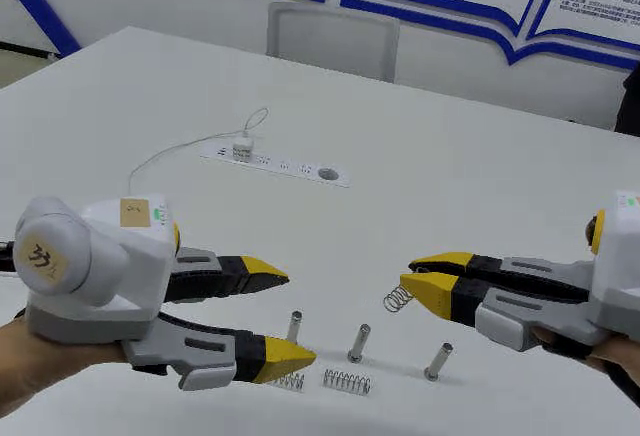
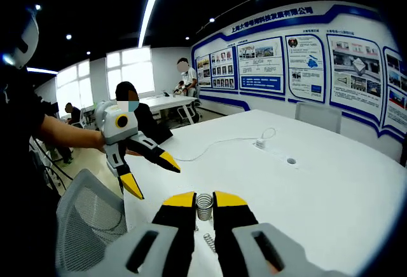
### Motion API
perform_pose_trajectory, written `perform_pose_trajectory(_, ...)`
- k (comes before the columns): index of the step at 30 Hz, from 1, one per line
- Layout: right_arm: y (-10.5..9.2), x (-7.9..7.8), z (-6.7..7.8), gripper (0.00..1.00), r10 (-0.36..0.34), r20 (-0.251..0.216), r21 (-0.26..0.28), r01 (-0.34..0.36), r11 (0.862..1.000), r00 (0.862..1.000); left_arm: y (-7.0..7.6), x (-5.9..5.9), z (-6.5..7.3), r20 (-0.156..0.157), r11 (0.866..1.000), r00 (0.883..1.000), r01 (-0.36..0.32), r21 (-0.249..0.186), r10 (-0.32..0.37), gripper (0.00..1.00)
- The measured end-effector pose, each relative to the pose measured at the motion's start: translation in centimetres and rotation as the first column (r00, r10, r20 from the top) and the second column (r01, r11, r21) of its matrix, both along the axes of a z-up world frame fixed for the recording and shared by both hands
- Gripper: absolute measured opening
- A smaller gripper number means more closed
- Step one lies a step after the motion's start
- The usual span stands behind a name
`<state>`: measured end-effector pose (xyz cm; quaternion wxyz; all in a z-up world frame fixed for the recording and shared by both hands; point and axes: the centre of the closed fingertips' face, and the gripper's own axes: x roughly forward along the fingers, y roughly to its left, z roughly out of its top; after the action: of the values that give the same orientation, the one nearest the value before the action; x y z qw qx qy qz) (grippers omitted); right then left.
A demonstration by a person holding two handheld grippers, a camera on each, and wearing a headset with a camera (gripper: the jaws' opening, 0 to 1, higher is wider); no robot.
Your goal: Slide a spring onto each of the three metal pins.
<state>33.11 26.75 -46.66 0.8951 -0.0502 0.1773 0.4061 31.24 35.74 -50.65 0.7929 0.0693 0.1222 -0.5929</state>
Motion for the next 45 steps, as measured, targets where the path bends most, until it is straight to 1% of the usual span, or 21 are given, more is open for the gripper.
perform_pose_trajectory(1, -0.7, 0.3, -0.4, 0.1, -0.012, -0.003, -0.022, 0.012, 1.0, 1.0, 0.2, 0.2, -0.1, 0.002, 1.0, 1.0, -0.011, 0.005, 0.011, 0.55)
perform_pose_trajectory(2, -1.2, 0.5, -0.7, 0.1, -0.024, -0.007, -0.03, 0.024, 0.999, 1.0, 0.4, 0.3, -0.2, -0.001, 1.0, 1.0, -0.018, 0.007, 0.018, 0.57)
perform_pose_trajectory(4, -1.9, 0.7, -1.3, 0.1, -0.04, -0.02, -0.037, 0.039, 0.999, 0.999, 0.8, 0.6, -0.3, -0.005, 0.999, 0.999, -0.033, 0.008, 0.033, 0.61)
perform_pose_trajectory(8, -3.1, 1.1, -2.6, 0.1, -0.088, -0.053, -0.048, 0.085, 0.995, 0.995, 1.3, 0.8, -0.4, -0.015, 0.999, 0.999, -0.048, 0.009, 0.048, 0.65)
perform_pose_trajectory(11, -4.3, 1.7, -3.6, 0.1, -0.125, -0.062, -0.084, 0.12, 0.989, 0.99, 1.9, 0.7, -0.9, -0.022, 0.998, 0.999, -0.046, 0.033, 0.047, 0.69)
perform_pose_trajectory(13, -4.9, 2.0, -4.1, 0.1, -0.137, -0.066, -0.101, 0.13, 0.986, 0.988, 2.3, 0.8, -1.2, -0.021, 0.997, 0.998, -0.052, 0.048, 0.053, 0.71)
perform_pose_trajectory(15, -5.5, 2.3, -4.7, 0.1, -0.154, -0.078, -0.103, 0.145, 0.984, 0.985, 2.8, 0.9, -1.6, -0.027, 0.996, 0.997, -0.066, 0.061, 0.068, 0.73)
perform_pose_trajectory(21, -6.8, 2.9, -6.4, 0.1, -0.193, -0.106, -0.116, 0.181, 0.977, 0.975, 4.3, 1.9, -2.0, -0.048, 0.989, 0.99, -0.133, 0.058, 0.136, 0.79)
perform_pose_trajectory(25, -7.5, 3.1, -7.6, 0.1, -0.216, -0.123, -0.128, 0.201, 0.971, 0.969, 4.9, 2.1, -2.2, -0.057, 0.986, 0.985, -0.158, 0.052, 0.161, 0.8)
perform_pose_trajectory(29, -8.5, 3.2, -8.9, 0.1, -0.257, -0.143, -0.138, 0.238, 0.961, 0.956, 5.4, 2.0, -2.9, -0.076, 0.982, 0.98, -0.178, 0.058, 0.182, 0.82)
perform_pose_trajectory(31, -8.7, 3.2, -9.2, 0.1, -0.263, -0.146, -0.142, 0.243, 0.96, 0.954, 5.8, 1.9, -3.4, -0.089, 0.98, 0.977, -0.19, 0.068, 0.195, 0.82)
perform_pose_trajectory(33, -8.7, 3.1, -9.4, 0.1, -0.265, -0.145, -0.149, 0.244, 0.958, 0.953, 5.8, 1.8, -3.6, -0.096, 0.978, 0.975, -0.195, 0.069, 0.201, 0.82)
perform_pose_trajectory(36, -8.8, 3.1, -10.2, 0.1, -0.269, -0.151, -0.185, 0.24, 0.953, 0.951, 6.0, 1.7, -4.0, -0.108, 0.977, 0.972, -0.202, 0.071, 0.209, 0.82)
perform_pose_trajectory(40, -8.8, 3.4, -10.7, 0.1, -0.269, -0.159, -0.186, 0.239, 0.953, 0.95, 6.1, 1.5, -4.3, -0.107, 0.976, 0.972, -0.198, 0.09, 0.207, 0.82)
perform_pose_trajectory(41, -8.8, 3.5, -10.9, 0.1, -0.268, -0.158, -0.195, 0.236, 0.952, 0.95, 6.2, 1.5, -4.3, -0.106, 0.976, 0.972, -0.198, 0.093, 0.208, 0.82)
perform_pose_trajectory(43, -8.8, 3.6, -10.8, 0.1, -0.267, -0.152, -0.189, 0.238, 0.953, 0.952, 6.3, 1.6, -4.3, -0.107, 0.975, 0.971, -0.202, 0.09, 0.212, 0.82)
perform_pose_trajectory(44, -8.8, 3.7, -10.8, 0.1, -0.268, -0.157, -0.187, 0.238, 0.953, 0.95, 6.4, 1.6, -4.2, -0.108, 0.974, 0.971, -0.206, 0.089, 0.215, 0.82)
perform_pose_trajectory(45, -8.8, 3.8, -10.9, 0.1, -0.268, -0.151, -0.195, 0.237, 0.952, 0.951, 6.4, 1.6, -4.3, -0.107, 0.974, 0.97, -0.209, 0.09, 0.218, 0.82)
